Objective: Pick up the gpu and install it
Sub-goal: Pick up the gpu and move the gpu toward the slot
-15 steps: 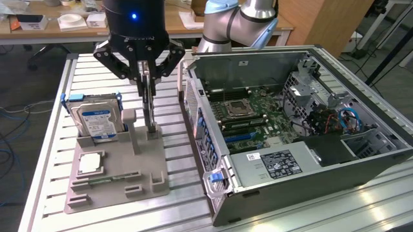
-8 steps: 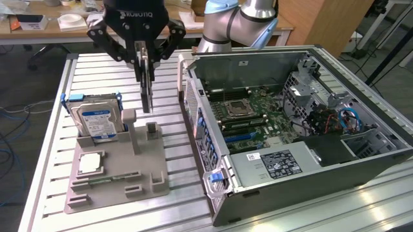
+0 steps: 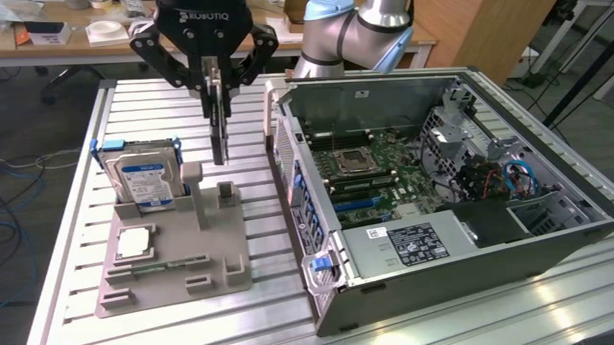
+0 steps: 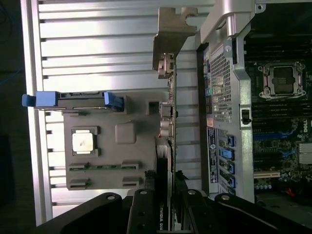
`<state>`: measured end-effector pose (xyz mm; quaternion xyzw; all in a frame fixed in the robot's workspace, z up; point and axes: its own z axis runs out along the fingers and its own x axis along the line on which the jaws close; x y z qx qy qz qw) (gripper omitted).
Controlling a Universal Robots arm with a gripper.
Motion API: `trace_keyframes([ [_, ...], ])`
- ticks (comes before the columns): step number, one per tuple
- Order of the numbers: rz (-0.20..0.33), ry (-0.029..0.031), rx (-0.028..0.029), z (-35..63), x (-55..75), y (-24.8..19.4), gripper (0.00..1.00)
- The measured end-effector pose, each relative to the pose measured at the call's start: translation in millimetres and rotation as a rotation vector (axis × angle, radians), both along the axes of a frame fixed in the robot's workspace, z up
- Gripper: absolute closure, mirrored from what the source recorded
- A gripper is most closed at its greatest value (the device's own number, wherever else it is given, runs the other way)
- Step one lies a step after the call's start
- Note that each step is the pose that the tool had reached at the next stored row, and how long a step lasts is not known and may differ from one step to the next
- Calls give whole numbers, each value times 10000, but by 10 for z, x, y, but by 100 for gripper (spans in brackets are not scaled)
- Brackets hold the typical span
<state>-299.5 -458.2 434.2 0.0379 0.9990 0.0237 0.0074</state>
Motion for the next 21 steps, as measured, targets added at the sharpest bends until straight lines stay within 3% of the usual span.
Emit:
trace_keyframes([
  [21,-3,11,2,-1,130,0,74],
])
